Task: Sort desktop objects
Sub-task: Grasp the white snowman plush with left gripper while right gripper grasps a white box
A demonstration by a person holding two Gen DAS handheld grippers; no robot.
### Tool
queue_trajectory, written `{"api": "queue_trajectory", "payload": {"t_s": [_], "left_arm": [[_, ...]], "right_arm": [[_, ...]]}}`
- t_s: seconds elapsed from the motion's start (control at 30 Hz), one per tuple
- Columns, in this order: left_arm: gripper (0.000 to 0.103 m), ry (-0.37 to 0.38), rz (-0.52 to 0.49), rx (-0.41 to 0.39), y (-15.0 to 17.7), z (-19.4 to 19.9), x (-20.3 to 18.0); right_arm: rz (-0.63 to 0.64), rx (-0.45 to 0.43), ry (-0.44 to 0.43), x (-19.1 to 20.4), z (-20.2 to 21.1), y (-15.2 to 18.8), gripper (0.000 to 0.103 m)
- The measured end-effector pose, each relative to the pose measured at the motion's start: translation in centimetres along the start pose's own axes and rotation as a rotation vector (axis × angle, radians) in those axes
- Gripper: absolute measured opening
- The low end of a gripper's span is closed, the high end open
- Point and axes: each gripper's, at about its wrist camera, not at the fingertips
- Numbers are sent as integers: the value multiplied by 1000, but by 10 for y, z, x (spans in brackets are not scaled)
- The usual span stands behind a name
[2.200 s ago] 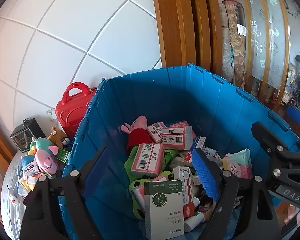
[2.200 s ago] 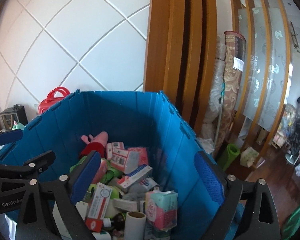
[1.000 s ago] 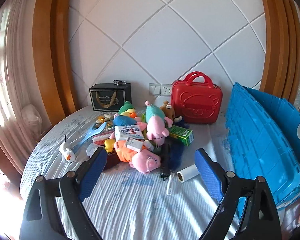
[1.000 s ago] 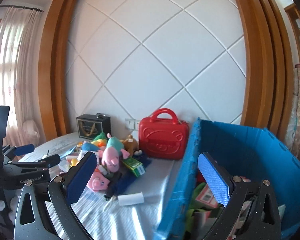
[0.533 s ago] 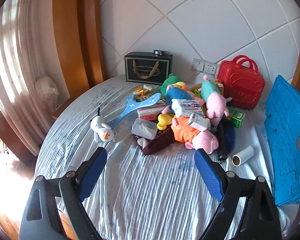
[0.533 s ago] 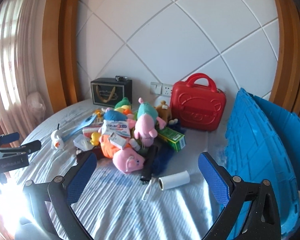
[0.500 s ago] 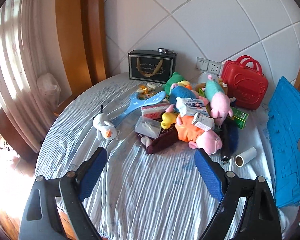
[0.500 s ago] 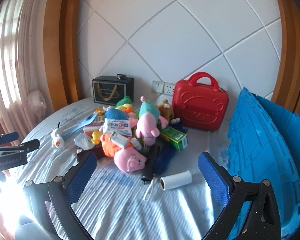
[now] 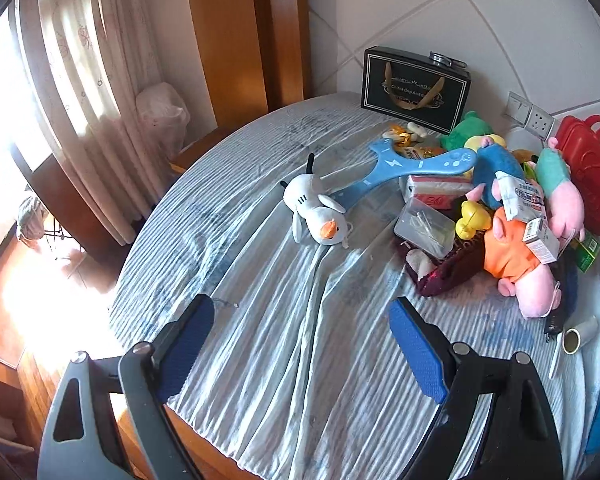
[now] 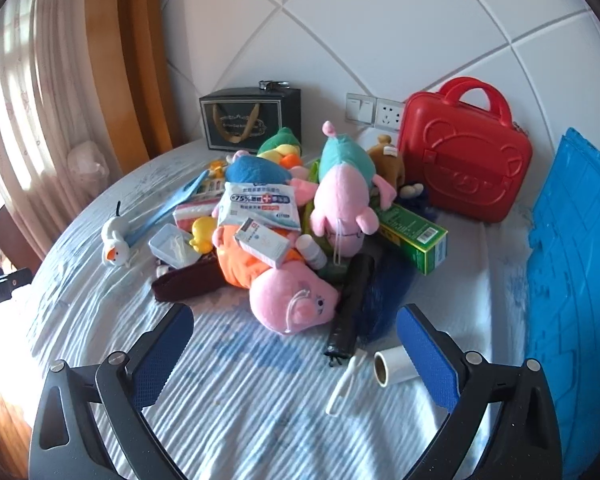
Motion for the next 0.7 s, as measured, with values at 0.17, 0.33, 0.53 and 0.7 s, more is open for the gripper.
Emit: {"api": "queue_trajectory", "payload": {"t_s": [0.17,0.33,0.53,0.7], "left_arm": [[90,19,-40,48,-31,-52,7],[90,60,-75,106,-71,-115,8],[90,90,-86,183,-94,-179,10],[90,88,-63,244,-101,-222,8]], "right_arm": [[-42,50,22,6,-29,0,103],[-105,105,75,15,-57,-7,103],[-178,164,149,25,-86,-15,103],[-182,199,139,29,-111,-21,103]]}}
Point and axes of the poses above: each gripper's, at about its wrist camera, not at the fingertips, and z roughly against the way its jaws point, x to its left, y to its underside, and after that the axes turned 4 degrees about y, right-handed
